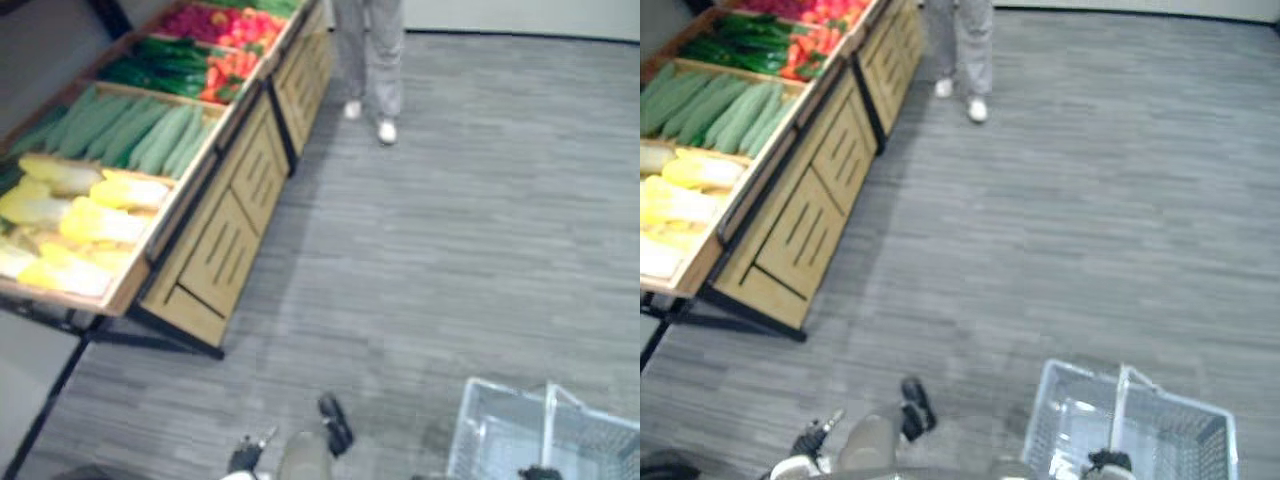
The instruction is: Pick vegetable in the basket
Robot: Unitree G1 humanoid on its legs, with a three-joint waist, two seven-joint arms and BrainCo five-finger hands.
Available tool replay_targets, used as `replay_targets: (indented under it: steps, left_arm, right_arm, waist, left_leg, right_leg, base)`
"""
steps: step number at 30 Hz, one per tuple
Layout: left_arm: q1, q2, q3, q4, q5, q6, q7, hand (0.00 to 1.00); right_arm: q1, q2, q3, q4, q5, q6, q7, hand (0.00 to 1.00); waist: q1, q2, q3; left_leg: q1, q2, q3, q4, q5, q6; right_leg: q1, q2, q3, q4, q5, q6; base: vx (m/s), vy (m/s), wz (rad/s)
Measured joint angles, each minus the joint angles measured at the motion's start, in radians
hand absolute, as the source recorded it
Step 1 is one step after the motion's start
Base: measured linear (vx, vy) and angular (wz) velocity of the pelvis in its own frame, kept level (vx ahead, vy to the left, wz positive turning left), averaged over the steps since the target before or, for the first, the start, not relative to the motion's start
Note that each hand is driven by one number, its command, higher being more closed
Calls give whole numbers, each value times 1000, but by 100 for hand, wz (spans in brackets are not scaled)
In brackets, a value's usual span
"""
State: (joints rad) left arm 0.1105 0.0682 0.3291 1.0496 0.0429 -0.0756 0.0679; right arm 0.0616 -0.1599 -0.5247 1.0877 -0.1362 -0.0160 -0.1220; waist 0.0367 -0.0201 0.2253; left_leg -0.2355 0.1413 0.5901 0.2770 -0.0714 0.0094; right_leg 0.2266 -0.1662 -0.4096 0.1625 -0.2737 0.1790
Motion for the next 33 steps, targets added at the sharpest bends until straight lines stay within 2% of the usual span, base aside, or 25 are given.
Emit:
replay_targets:
  steps: [1, 2, 3, 5, 6, 8, 9, 10, 11, 12, 13, 14, 16, 17, 18, 20, 22, 24, 25, 26, 27, 28, 29, 31, 33]
  left_arm:
    - [-1, 2, 0, 14, 2, 1, -1, 0]
    - [1, 13, -14, 22, 3, 1, -2, 0]
    - [0, 14, -22, 22, 7, 2, -2, 0]
    - [0, 31, -54, 4, 9, 7, 1, 0]
    - [-1, 37, -67, 3, 8, 8, 1, 0]
    - [-18, 43, -102, -7, 7, 10, 0, 0]
    - [-27, 43, -111, -14, 5, 9, 1, 0]
    - [-48, 43, -132, -27, 3, 1, 0, 0]
    - [-52, 41, -135, -32, 2, -6, 0, 0]
    - [-52, 44, -132, -36, 2, -13, 1, 0]
    - [-40, 45, -119, -42, 2, -10, 1, 0]
    - [-25, 33, -82, -48, 1, -10, 2, 0]
    - [-9, 16, -68, -58, 0, -10, 2, 0]
    - [-4, -4, -51, -53, -2, -8, 2, 0]
    - [4, -12, -41, -52, -2, -5, 3, 0]
    - [14, -17, -38, -52, -2, -2, 3, 0]
    - [13, -21, -30, -54, -2, -2, 4, 0]
    - [16, -31, -27, -51, -3, -1, 6, 0]
    - [22, -34, -26, -48, -3, 0, 6, 0]
    - [13, -29, -8, -37, -6, 0, 4, 0]
    - [7, -24, -9, -28, -11, 1, 5, 0]
    - [10, -20, -13, -19, -28, 1, 6, 0]
    - [13, -15, -20, -20, -31, 1, 9, 0]
    - [8, 22, -35, -23, -31, 2, 16, 0]
    - [-18, 35, -52, -26, -37, 2, 19, 0]
  right_arm:
    - [0, 5, -9, 0, -1, -2, 1, 100]
    - [4, 21, -31, -3, 10, -8, -4, 100]
    - [-2, 37, -38, -17, 29, -12, -2, 100]
    - [-24, 61, -41, -18, 32, -17, -2, 100]
    - [-27, 63, -35, -25, 32, -21, -1, 100]
    - [-30, 61, -4, -53, 30, -22, 0, 100]
    - [-30, 58, 0, -56, 29, -26, -1, 100]
    - [-30, 49, 15, -61, 28, -33, 0, 100]
    - [-30, 48, 16, -61, 28, -34, 0, 100]
    - [-28, 48, 16, -56, 28, -35, -2, 100]
    - [-29, 54, 25, -51, 28, -35, -1, 100]
    - [-46, 51, 29, -51, 28, -31, 0, 100]
    - [-60, 31, 55, -54, 26, -32, 1, 100]
    - [-68, 10, 72, -56, 18, -31, 1, 100]
    - [-69, 7, 75, -54, 17, -24, 2, 100]
    - [-59, 11, 78, -45, 17, -10, 1, 100]
    - [-71, 7, 74, -40, 17, -3, 1, 100]
    - [-90, 9, 69, -36, 16, 3, 2, 100]
    - [-90, 11, 65, -29, 16, 3, 3, 100]
    - [-90, 23, 54, -13, 16, 8, 5, 100]
    - [-84, 28, 45, -10, 16, 11, 8, 100]
    - [-73, 41, 16, -22, 18, 7, 6, 100]
    - [-74, 42, 12, -41, 26, 2, 1, 100]
    - [-73, 60, 22, -52, 27, -8, 0, 100]
    - [-71, 59, 51, -53, 26, -12, 3, 100]
  waist:
    - [-7, 1, -2]
    - [-13, -12, -3]
    - [-18, -19, 1]
    - [-47, -23, 11]
    - [-53, -17, 13]
    - [-61, 1, 20]
    - [-60, 5, 21]
    - [-62, 9, 21]
    - [-63, 8, 21]
    - [-60, -6, 18]
    - [-53, -31, 17]
    - [-42, -20, 19]
    - [-24, 2, 22]
    - [-18, 44, 34]
    - [-17, 53, 38]
    - [-18, 45, 36]
    - [-17, 43, 34]
    - [-7, 53, 28]
    - [-7, 57, 26]
    - [-7, 52, 25]
    - [-12, 45, 26]
    - [-28, 36, 22]
    - [-46, 32, 19]
    - [-62, 16, 12]
    - [-62, 9, 11]
  left_leg:
    - [13, -16, -11, 5, -8, 25]
    - [58, -66, -42, -17, -31, 57]
    - [109, -113, -81, -48, -51, 73]
    - [184, -141, -172, -84, -67, 83]
    - [215, -144, -198, -100, -69, 83]
    - [324, -141, -328, -162, -70, 79]
    - [337, -136, -364, -170, -70, 79]
    - [351, -132, -449, -169, -80, 56]
    - [359, -132, -472, -169, -93, 32]
    - [381, -135, -490, -157, -132, -13]
    - [393, -141, -501, -121, -161, -37]
    - [371, -109, -511, -7, -176, -57]
    - [247, -53, -488, 222, -170, -92]
    - [173, 24, -407, 360, -161, -118]
    - [148, 81, -293, 393, -166, -112]
    - [158, 104, -143, 329, -169, -109]
    - [166, 72, 13, 122, -142, -103]
    - [172, 18, 84, -107, -22, -53]
    - [177, 6, 80, -139, -2, -36]
    - [206, -23, 57, -189, 9, 3]
    - [219, -41, 41, -201, 7, 1]
    - [253, -72, -8, -237, 5, 2]
    - [274, -87, -51, -241, -6, 10]
    - [281, -80, -117, -219, -9, 12]
    - [287, -64, -179, -219, -7, 6]
  right_leg:
    - [-24, -30, 4, 97, -1, 3]
    - [-112, -114, 28, 365, 32, 24]
    - [-214, -163, 116, 619, 139, 1]
    - [-316, -112, 219, 802, 100, -3]
    - [-338, -84, 227, 802, 69, -11]
    - [-407, 8, 235, 623, -7, -82]
    - [-425, 31, 249, 544, -11, -90]
    - [-459, 56, 316, 320, 9, -74]
    - [-466, 55, 345, 246, 31, -70]
    - [-467, 34, 391, 148, 112, -70]
    - [-463, 12, 400, 167, 235, -72]
    - [-455, 7, 358, 247, 188, -139]
    - [-409, 11, 291, 222, 149, -154]
    - [-356, 27, 232, 181, 139, -170]
    - [-289, 26, 178, 133, 135, -178]
    - [-200, 14, 108, 52, 136, -178]
    - [-147, 1, 27, -12, 138, -174]
    - [-126, 20, -27, -40, 131, -157]
    - [-120, 25, -42, -36, 120, -147]
    - [-116, -2, -62, 38, 67, -116]
    - [-129, -32, -75, 121, 47, -92]
    - [-192, -97, -72, 355, 43, -78]
    - [-282, -138, 3, 561, 54, -62]
    - [-372, -100, 140, 617, 27, -43]
    - [-398, -65, 195, 497, 19, -52]
  base:
    - [534, 239, 59]
    - [592, 272, 84]
    - [589, 249, 109]
    - [579, 147, 115]
    - [586, 52, 126]
    - [573, -44, 147]
    - [524, -147, 200]
    - [510, -199, 183]
    - [601, -266, 229]
    - [506, -260, 173]
    - [515, -317, 178]
    - [491, -379, 129]
    - [437, -382, 99]
    - [365, -319, 110]
    - [415, -343, 127]
    - [289, -238, 113]
    - [230, -126, 105]
    - [253, -14, 65]
    - [253, 65, 55]
    - [208, 70, 52]
    - [251, 108, 85]
    - [269, 102, 105]
    - [331, 107, 128]
    - [349, 24, 108]
    - [296, -108, 101]
